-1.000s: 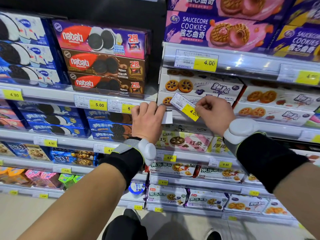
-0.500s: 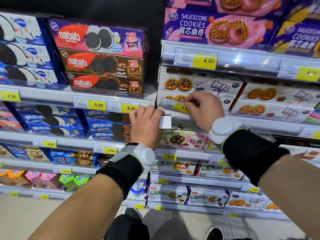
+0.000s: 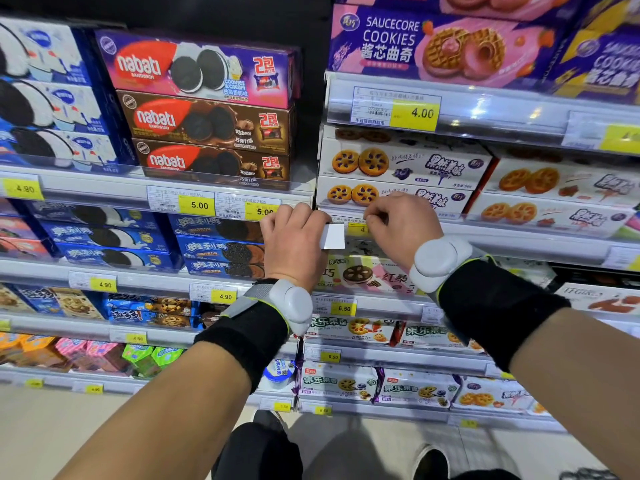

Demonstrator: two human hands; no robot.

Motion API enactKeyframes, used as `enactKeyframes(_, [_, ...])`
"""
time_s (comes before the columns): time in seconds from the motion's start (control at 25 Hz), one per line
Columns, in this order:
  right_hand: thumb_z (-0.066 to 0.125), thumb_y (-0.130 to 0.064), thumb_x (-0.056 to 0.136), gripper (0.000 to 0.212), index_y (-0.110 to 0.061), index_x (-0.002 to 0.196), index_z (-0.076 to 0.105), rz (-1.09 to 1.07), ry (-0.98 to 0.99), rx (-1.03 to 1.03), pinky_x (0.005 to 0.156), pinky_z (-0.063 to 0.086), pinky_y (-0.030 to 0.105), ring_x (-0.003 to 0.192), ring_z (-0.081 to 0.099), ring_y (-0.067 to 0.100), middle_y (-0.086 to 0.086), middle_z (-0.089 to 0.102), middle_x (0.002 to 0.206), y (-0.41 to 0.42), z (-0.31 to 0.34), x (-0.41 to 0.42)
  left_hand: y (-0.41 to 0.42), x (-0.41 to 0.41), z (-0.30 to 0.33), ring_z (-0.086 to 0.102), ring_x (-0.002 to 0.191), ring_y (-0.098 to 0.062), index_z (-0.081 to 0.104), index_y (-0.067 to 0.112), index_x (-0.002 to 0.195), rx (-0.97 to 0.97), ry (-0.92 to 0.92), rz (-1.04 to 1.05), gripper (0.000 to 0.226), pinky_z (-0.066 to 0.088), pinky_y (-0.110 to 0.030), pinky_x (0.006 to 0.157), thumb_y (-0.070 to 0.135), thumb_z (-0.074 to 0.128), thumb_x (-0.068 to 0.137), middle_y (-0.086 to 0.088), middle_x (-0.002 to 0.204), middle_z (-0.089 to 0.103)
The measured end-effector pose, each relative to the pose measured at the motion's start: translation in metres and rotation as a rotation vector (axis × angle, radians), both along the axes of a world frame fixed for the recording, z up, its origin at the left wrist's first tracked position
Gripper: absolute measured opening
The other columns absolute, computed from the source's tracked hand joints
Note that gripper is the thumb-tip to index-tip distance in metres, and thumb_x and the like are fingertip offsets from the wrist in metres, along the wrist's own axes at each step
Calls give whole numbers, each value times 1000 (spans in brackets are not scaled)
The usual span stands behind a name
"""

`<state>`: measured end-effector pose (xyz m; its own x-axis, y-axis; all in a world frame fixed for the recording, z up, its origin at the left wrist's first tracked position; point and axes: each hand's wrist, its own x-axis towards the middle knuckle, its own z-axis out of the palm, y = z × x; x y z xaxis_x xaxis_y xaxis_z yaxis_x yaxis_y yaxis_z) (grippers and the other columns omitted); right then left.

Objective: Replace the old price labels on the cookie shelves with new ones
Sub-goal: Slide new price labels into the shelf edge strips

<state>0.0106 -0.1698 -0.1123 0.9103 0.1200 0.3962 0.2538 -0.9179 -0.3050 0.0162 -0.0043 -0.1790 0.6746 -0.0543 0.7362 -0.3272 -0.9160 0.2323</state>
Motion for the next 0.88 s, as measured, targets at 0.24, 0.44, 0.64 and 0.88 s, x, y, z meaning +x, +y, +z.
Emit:
enactKeyframes(0.24, [49,-13,87,25,-15,93,72,-7,43,-17,81,43,32,97,55,30,7,68,95,-3,-3,-1,-1,-2,6,51,80,-31,66,14,88,6,27,21,46,22,-36,73,-2,78,46,-6,80,59])
enactKeyframes(0.44, [51,-13,86,25,-17,102,71,3,35,-6,86,45,33,103,54,30,7,67,104,-4,-4,-5,-1,-4,9,54,82,-34,66,13,90,15,67,32,46,22,-36,74,-1,78,48,-8,82,60])
enactKeyframes(0.64, [52,-14,87,26,-19,104,71,2,70,-22,90,44,34,108,52,31,7,63,110,-8,-5,-8,-2,-5,12,52,89,-35,67,13,98,8,123,38,44,21,-37,78,2,77,56,-9,89,61])
enactKeyframes(0.88, [54,-17,86,37,-18,122,63,8,107,-69,95,43,37,116,49,32,9,56,124,-10,-5,-13,-1,-6,20,48,100,-34,66,17,110,17,197,41,42,22,-38,84,9,73,69,-8,99,60])
